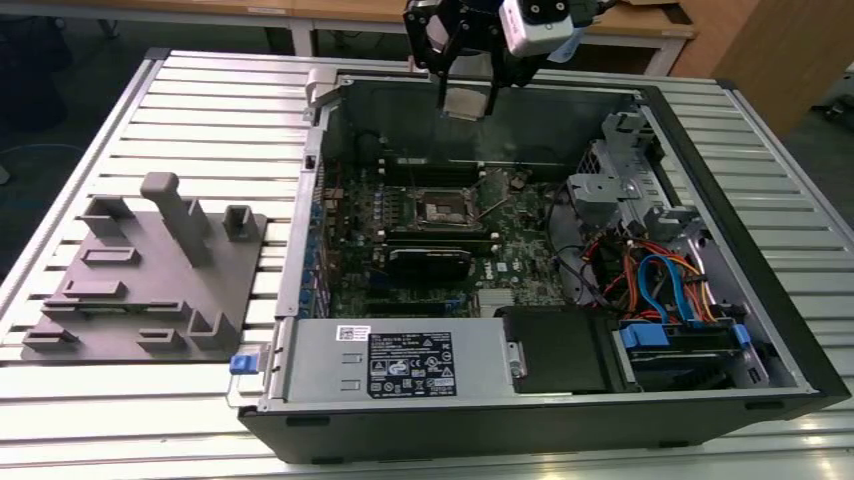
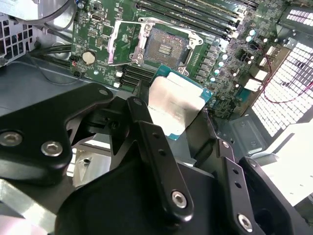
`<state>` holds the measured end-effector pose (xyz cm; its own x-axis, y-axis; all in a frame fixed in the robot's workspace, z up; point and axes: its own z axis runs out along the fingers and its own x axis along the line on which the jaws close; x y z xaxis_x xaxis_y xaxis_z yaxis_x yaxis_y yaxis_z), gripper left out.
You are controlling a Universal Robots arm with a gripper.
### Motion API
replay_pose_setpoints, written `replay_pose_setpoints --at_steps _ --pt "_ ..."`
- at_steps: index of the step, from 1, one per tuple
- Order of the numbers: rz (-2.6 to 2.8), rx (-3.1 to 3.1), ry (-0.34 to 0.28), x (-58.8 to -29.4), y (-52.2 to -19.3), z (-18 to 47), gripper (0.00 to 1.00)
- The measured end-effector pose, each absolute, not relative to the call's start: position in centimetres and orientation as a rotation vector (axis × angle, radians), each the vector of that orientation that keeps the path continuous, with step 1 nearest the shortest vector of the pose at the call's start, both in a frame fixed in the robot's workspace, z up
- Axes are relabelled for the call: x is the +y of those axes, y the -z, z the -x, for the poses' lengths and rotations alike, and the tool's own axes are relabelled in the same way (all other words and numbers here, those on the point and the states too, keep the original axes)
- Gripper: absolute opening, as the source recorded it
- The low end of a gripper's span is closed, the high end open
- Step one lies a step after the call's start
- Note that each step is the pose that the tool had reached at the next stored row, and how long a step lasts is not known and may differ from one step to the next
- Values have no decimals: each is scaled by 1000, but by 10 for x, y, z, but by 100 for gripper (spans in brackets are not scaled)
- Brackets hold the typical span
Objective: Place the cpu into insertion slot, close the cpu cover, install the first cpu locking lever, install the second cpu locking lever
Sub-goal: 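Place the cpu into insertion slot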
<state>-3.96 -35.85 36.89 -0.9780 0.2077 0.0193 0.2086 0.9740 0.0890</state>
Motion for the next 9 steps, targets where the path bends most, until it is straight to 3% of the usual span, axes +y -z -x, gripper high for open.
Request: replay_pose_setpoints --at_steps 9 --pt "333 -3111 142 -359 -369 40 54"
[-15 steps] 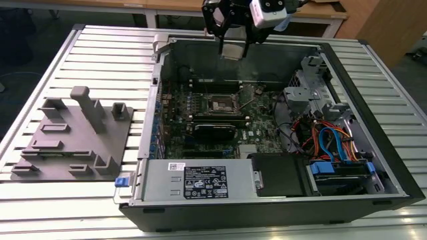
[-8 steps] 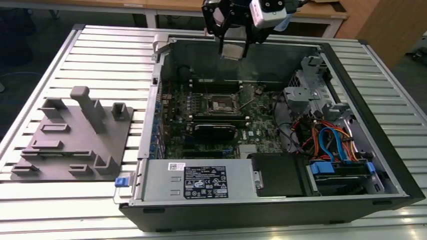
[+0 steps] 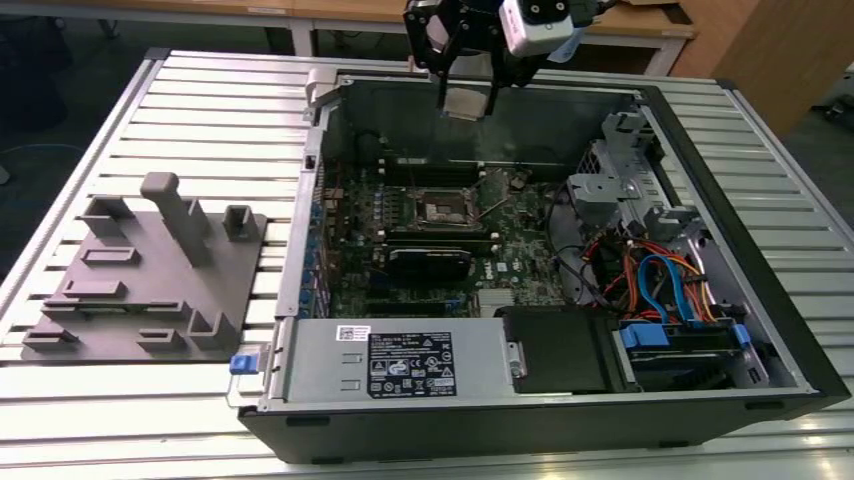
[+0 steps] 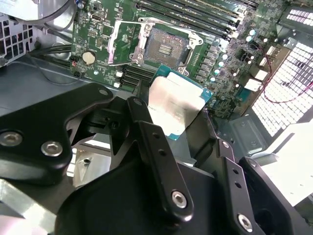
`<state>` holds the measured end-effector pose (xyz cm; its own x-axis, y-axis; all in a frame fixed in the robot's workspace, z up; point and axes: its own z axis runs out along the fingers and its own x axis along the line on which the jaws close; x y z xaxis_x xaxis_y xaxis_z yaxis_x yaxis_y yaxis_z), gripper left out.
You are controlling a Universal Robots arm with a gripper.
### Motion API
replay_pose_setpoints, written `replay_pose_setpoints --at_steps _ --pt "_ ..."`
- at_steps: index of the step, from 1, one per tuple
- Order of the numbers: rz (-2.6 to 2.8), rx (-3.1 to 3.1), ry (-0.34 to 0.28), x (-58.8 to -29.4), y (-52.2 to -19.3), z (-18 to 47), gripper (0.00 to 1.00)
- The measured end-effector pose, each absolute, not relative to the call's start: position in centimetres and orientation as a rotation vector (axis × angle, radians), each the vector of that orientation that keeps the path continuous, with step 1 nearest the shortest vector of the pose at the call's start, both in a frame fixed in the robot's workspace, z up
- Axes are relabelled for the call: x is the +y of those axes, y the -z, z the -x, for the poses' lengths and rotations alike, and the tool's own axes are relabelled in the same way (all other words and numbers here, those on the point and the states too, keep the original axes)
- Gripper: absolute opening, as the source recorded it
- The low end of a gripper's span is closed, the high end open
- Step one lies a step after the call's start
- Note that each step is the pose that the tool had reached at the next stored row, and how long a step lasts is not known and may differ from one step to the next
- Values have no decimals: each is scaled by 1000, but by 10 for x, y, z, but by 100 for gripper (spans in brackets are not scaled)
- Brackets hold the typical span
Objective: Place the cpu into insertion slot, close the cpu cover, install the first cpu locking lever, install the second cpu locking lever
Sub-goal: 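Place the cpu into insertion slot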
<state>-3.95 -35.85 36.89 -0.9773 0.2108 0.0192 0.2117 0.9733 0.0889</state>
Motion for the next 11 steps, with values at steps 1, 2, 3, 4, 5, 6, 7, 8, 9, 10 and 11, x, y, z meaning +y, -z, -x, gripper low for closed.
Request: replay_pose_setpoints --at_steps 1,2,3,4,5,6,7,8,9,10,11 --pt "345 -3110 142 -359 -369 40 54" --pt "362 -3109 142 -359 -369 40 54" --pt "386 -3106 142 -359 -369 40 54" --pt "414 -3104 142 -359 -369 40 54" --pt "441 -3101 142 -359 -369 40 54" --pt "484 -3096 142 -359 -369 40 54" --pt "499 -3094 142 -359 -369 40 54" --pt "503 -3093 142 -359 -369 40 54" --pt "504 -3093 142 -359 -369 40 54" --pt "505 -3093 142 -359 -369 40 54" --pt "505 -3093 142 -359 -369 40 54"
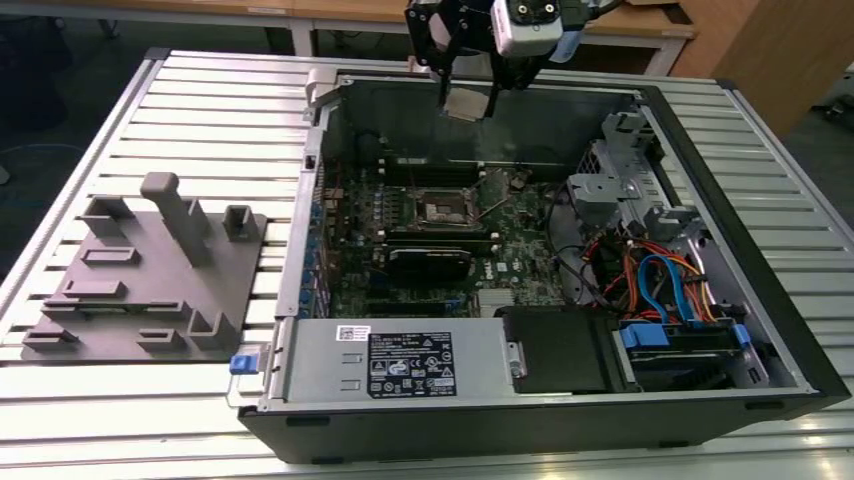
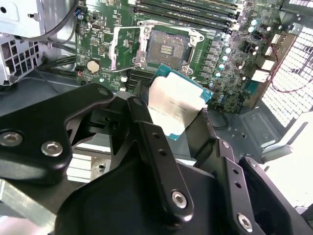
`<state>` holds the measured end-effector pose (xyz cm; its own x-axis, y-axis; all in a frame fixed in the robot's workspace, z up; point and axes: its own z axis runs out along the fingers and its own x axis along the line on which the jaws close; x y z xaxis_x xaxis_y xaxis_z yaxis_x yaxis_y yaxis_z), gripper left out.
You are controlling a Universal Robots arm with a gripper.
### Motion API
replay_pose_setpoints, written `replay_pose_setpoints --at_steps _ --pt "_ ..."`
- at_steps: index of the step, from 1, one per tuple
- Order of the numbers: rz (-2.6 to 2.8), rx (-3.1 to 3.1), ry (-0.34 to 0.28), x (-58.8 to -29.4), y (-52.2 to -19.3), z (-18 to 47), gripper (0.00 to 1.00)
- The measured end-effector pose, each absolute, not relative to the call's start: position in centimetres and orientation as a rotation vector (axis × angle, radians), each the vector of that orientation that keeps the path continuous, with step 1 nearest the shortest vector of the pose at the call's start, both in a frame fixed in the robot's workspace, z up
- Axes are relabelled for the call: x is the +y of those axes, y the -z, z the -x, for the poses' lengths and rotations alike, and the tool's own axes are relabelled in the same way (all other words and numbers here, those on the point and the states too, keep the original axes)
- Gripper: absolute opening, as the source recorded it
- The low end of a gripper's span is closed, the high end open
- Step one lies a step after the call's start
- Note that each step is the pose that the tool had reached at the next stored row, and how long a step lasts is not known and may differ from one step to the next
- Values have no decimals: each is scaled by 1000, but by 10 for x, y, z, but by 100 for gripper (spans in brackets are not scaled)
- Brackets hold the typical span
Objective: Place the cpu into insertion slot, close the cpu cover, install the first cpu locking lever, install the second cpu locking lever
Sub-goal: 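Place the cpu into insertion slot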
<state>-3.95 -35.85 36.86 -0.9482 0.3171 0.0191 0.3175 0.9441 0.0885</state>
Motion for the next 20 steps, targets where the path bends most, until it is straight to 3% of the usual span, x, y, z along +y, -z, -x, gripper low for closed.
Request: replay_pose_setpoints --at_steps 20 --pt "667 -3067 141 -359 -368 40 54"
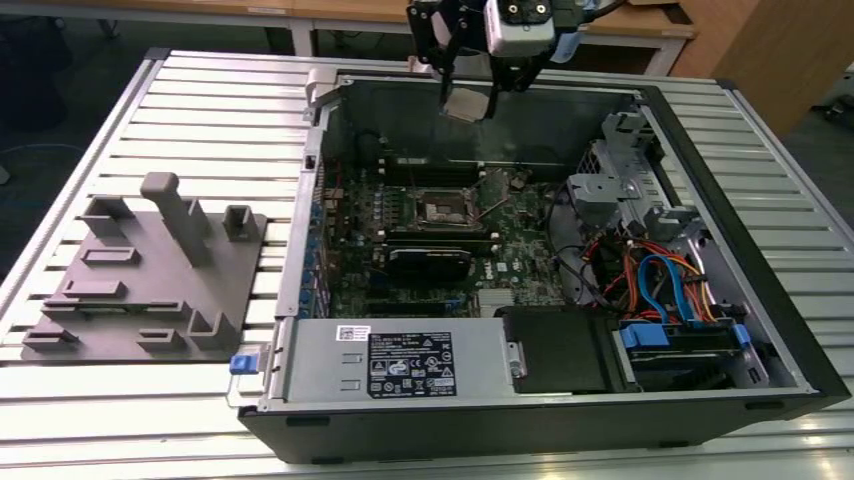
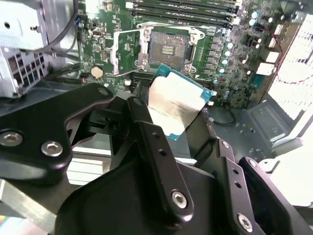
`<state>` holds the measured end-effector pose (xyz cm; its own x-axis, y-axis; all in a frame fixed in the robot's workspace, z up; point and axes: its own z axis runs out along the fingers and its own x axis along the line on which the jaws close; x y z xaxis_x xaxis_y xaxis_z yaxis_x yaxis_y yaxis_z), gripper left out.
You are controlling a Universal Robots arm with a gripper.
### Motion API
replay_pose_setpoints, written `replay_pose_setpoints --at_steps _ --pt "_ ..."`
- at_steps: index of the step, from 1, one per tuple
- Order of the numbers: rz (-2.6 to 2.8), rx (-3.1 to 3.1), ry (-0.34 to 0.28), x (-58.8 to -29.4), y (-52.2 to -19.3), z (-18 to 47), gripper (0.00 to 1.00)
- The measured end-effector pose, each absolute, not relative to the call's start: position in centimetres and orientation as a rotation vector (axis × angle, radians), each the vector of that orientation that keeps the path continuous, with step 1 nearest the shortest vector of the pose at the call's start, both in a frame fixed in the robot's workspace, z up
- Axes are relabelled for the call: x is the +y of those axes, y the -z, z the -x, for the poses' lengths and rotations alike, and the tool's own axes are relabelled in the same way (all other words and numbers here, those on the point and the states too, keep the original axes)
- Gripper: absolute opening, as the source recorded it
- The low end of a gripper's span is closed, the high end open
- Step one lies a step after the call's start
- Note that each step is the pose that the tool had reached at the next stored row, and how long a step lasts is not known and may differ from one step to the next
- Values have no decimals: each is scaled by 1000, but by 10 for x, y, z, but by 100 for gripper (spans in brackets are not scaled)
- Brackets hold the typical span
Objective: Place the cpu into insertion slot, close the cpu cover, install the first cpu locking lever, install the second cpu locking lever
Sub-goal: 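Place the cpu into insertion slot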
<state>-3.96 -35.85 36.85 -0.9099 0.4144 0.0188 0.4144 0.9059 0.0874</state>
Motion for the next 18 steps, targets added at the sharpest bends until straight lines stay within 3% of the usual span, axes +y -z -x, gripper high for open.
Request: replay_pose_setpoints --at_steps 18 --pt "-932 2988 -133 -359 -368 40 54"
